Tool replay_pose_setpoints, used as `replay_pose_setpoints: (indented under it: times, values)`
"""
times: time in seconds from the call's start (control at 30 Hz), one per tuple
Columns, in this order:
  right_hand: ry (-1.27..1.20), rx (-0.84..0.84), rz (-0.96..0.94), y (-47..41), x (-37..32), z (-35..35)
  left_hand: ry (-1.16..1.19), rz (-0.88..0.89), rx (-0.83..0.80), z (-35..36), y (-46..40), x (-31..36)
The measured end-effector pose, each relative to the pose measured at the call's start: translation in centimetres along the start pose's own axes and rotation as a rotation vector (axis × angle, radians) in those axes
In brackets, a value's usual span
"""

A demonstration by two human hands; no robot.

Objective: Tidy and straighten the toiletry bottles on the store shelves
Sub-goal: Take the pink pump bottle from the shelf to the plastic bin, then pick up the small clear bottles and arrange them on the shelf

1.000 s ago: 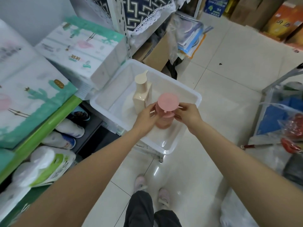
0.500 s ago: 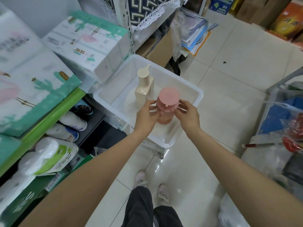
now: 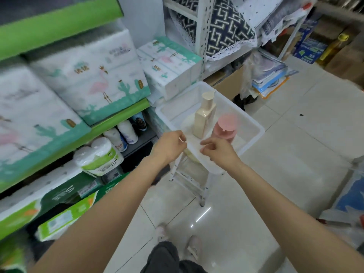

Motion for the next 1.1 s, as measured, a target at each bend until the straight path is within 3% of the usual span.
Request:
replay_pose_setpoints:
  times: [0.2, 0.47, 0.7, 0.97, 1.1]
  values:
    - [0.344, -0.159, -0.229, 3.9, -7.6, 7.9, -0.125, -0.088, 0.134, -6.6, 8.8, -5.4]
    - [0.644, -0.263, -0.537, 15.1, -16.9, 23.0, -0.011, -0.35, 0.382, -14.3, 27.1, -16.0]
    - [0.858, -0.405, -0.698, 27.8, -20.4, 38.7, -0.059, -0.499, 0.349, -18.2, 46.7, -25.1]
    - [0.768, -0.544, -0.841, 40.8, -24.5, 52.8, 0.148, -0.552, 0.616, -22.4, 66.7, -31.6]
    - [0.651, -0.632, -0.921, 45.2, -27.3, 58.6, 0.153, -0.569, 0.669, -24.8, 73.4, -34.3]
Point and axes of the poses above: each hand's wrist, its own y-axis away from the middle knuckle, its own z-axis out of the palm, x = y × z, the point moved 8 cm from there along -y, towards the middle knuckle, and after that the axes turned 11 degrees about z, right-handed, at the moved point
